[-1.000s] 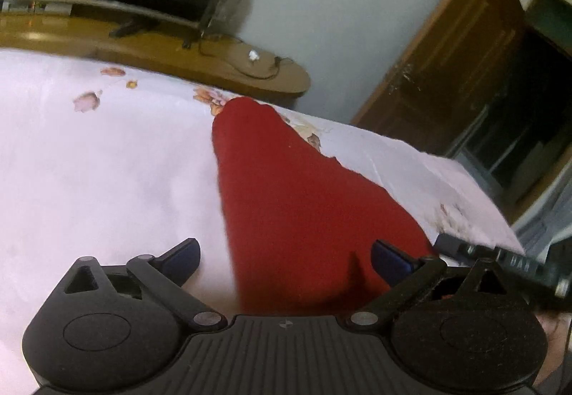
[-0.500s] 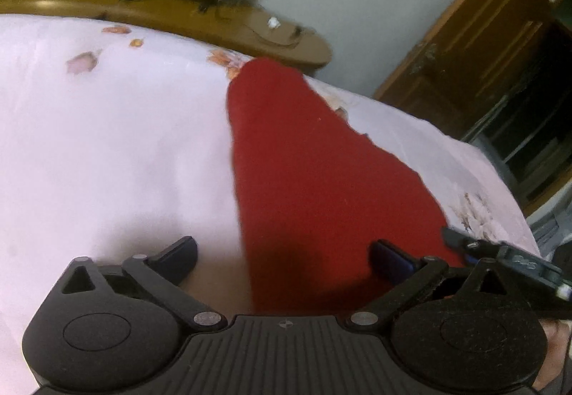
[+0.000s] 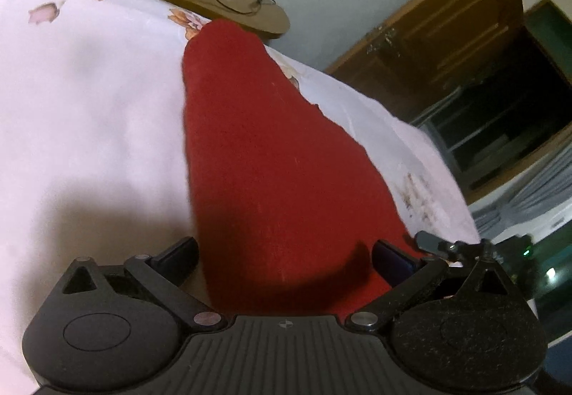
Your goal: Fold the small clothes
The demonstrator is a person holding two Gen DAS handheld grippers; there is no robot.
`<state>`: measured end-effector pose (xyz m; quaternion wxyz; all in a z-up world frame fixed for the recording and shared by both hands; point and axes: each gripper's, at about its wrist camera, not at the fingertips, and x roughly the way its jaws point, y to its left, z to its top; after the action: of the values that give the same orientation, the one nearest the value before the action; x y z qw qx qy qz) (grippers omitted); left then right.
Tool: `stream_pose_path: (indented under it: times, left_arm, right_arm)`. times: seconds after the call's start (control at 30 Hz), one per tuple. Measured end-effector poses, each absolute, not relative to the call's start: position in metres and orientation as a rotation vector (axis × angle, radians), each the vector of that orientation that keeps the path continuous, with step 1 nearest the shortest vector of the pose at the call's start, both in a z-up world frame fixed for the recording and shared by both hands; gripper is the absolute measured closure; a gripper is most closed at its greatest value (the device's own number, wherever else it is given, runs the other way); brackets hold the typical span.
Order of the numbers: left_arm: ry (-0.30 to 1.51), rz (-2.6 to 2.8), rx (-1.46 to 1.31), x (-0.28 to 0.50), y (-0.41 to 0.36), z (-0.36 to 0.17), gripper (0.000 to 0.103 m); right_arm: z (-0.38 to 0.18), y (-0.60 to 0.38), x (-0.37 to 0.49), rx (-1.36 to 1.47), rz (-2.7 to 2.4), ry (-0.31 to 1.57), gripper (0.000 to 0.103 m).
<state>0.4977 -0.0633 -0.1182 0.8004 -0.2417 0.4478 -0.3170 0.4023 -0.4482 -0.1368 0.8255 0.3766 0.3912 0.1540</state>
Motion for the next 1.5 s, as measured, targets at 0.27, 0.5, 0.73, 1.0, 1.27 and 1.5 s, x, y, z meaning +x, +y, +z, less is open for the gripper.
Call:
stream_pose_path:
  times: [0.27,0.5,0.73,1.0,1.27,1.5]
  left_arm:
    - [0.947,-0.669,-0.516,0.498,-0.070,-0.119,0.001]
    - [0.934,-0.678,-0.456,0.498,-0.075,-0.115,0.001]
    - [0.930,-0.694,-0.443,0.498,-0.071,-0.115,0.001]
    - [0.924,-0.713,-0.426,0.497,-0.069,-0.115,0.001]
    - [0.931,-0.729,-0.434,0.499,-0.066,-0.116,0.001]
    - [0.929,-0.738,-0.558,0.507,-0.045,-0.127,0.028]
  right_arm:
    - [-0.142,-0.432,0.423,0.784,0.399,0.855,0.027]
    - [-0.140,-0.421,0.436,0.728,0.462,0.861,0.035]
    - [-0.146,-0.437,0.434,0.728,0.497,0.868,0.053]
    - [-0.138,-0.452,0.423,0.685,0.474,0.877,0.041]
    - [-0.146,-0.413,0.452,0.723,0.593,0.878,0.044]
    - [-0.157,-0.436,0.441,0.820,0.614,0.832,0.055]
